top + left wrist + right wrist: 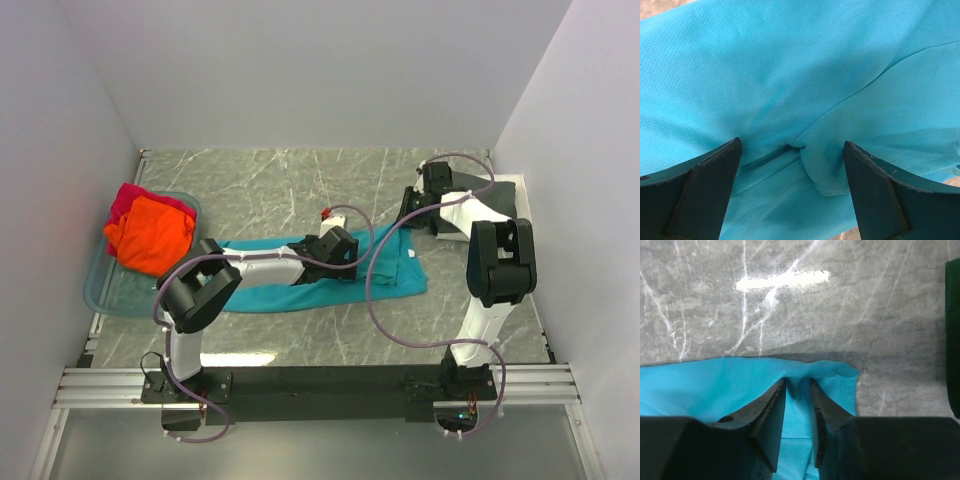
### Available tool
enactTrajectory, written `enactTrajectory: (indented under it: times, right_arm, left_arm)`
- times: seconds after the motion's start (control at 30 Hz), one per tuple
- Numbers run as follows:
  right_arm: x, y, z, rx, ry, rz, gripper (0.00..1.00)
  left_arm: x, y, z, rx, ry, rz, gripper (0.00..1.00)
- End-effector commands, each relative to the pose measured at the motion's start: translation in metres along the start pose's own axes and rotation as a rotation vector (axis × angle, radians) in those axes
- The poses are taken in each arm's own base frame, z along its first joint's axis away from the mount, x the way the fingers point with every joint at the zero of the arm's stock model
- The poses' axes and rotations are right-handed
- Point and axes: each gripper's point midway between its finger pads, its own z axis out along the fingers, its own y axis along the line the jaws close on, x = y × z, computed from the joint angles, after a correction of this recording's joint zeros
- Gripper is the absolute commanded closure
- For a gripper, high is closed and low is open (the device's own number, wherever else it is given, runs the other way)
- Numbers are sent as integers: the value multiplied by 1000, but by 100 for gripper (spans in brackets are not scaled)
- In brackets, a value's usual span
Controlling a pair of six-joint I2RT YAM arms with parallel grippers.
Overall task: Fold and stack the t-shirts
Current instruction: Fold the tshirt
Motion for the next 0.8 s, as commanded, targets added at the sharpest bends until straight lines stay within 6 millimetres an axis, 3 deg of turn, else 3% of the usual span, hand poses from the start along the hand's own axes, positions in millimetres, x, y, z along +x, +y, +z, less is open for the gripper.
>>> enactTrajectory:
  times: [0.0,0.13,0.23,0.43,0.63,0.77]
  right_arm:
    - [-17,-2,-11,12,-51,-19,65]
    - [-19,0,-12,4,-52,-21,62]
    - [-21,3,-17,-9,-75,-22,60]
    - [-17,13,-43,-35,-121,-28,55]
    - [33,36,-73,-85,-121,-64,54]
    - [77,51,-85,-104,-75,-97,54]
  left_arm:
    - [-1,5,-18,-5,-2,31,11]
    - [18,17,-27,-24,38,61,11]
    - [21,17,-37,-13,31,70,11]
    - [-10,0,-60,39,-60,37,10]
    - [-34,-9,-67,31,-110,12,9]
    - [-24,-6,-53,-2,-74,20,9]
